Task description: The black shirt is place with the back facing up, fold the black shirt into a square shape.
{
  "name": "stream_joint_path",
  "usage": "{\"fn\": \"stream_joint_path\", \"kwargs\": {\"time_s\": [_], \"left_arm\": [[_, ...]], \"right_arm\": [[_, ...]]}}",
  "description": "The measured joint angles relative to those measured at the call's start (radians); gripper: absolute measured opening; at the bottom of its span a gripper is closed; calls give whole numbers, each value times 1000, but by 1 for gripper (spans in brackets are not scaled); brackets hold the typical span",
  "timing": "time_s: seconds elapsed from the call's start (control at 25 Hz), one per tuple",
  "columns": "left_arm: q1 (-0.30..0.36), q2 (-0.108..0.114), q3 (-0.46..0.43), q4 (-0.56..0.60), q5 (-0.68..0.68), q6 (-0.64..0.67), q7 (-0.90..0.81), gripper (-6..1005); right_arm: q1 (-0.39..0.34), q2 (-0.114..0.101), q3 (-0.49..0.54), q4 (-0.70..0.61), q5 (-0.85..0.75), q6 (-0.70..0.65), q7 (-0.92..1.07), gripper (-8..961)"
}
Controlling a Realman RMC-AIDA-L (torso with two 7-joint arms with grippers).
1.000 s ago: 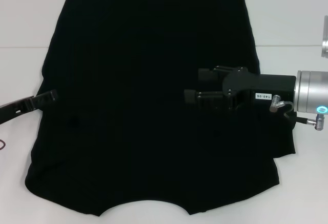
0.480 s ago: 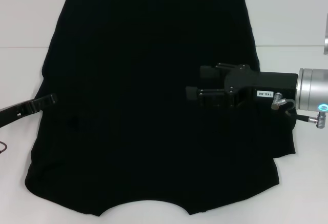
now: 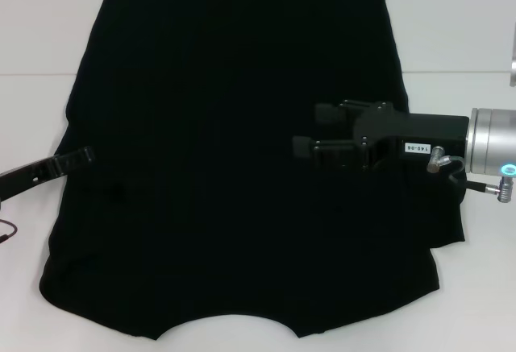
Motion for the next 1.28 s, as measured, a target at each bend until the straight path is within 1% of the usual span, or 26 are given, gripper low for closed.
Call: {"fn": "stream_joint_path", "kwargs": {"time_s": [0.44,0.56,0.76,0.88,1.08,1.28], "left_arm": [[-4,5,3,0,5,9,-7,915],[-7,5,25,0,11,12,-9,910],[-14,5,48,0,12,13,-22,731],[-18,5,52,3,12,19,-32,527],[-25,9,53,6,12,35,-35,288],[-50,17,54,5,8,59,-48,96]], "right_arm": [[3,1,0,1,0,0,0,908],[3,1,0,1,0,0,0,908],[3,2,0,1,0,0,0,908],[3,2,0,-1,0,0,0,909],[0,4,0,-1,0,-1,0,909],[-2,4,0,1,0,-1,0,909]]}}
